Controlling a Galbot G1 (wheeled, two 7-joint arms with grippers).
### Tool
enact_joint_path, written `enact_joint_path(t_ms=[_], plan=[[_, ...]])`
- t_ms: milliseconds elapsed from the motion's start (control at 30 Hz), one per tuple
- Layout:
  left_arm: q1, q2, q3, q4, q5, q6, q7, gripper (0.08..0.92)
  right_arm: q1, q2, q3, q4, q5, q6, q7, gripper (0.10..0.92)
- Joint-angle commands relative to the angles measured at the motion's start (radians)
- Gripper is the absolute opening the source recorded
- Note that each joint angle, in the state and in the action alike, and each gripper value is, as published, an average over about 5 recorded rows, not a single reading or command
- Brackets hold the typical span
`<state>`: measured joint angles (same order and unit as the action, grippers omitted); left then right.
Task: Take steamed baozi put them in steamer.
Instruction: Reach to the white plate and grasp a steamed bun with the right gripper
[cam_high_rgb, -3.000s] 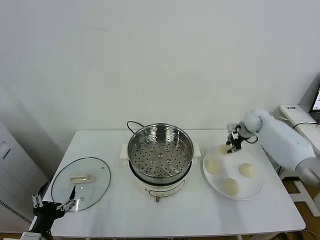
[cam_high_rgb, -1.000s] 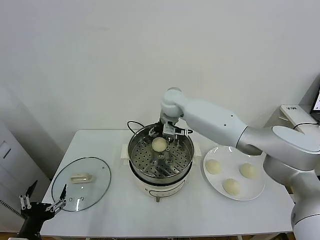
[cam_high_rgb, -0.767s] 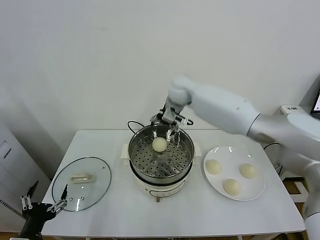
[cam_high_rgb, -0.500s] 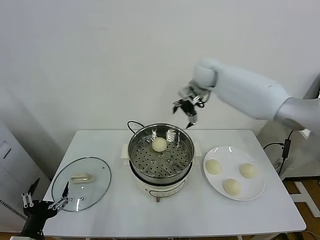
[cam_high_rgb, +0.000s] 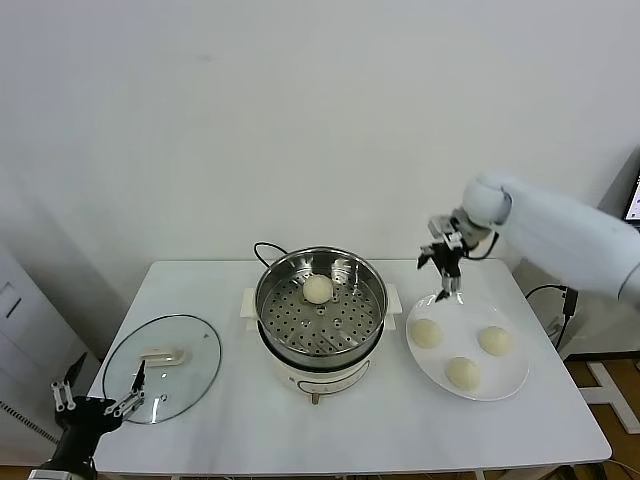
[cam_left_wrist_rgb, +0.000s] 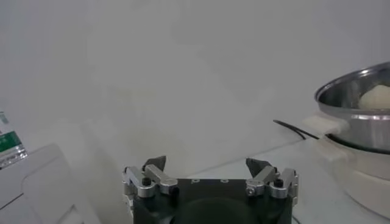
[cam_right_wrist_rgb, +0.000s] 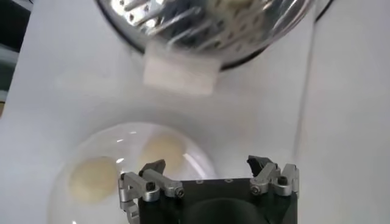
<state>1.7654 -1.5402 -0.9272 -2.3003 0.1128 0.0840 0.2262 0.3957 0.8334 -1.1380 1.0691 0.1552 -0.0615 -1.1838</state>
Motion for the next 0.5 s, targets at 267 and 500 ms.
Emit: enact_joint_path(t_ms=[267,500], plan=[[0.008,-0.011,-0.002,-0.001,0.013,0.0,-0.002,0.823,-0.321,-0.025,0.23,-0.043,-0.133,-0.008,0.09,0.823],[0.012,-0.011,-0.015,-0.001,0.011,0.0,-0.002,0.823,-0.356,0.004,0.261,-0.08,-0.153,-0.009,0.102,0.823]])
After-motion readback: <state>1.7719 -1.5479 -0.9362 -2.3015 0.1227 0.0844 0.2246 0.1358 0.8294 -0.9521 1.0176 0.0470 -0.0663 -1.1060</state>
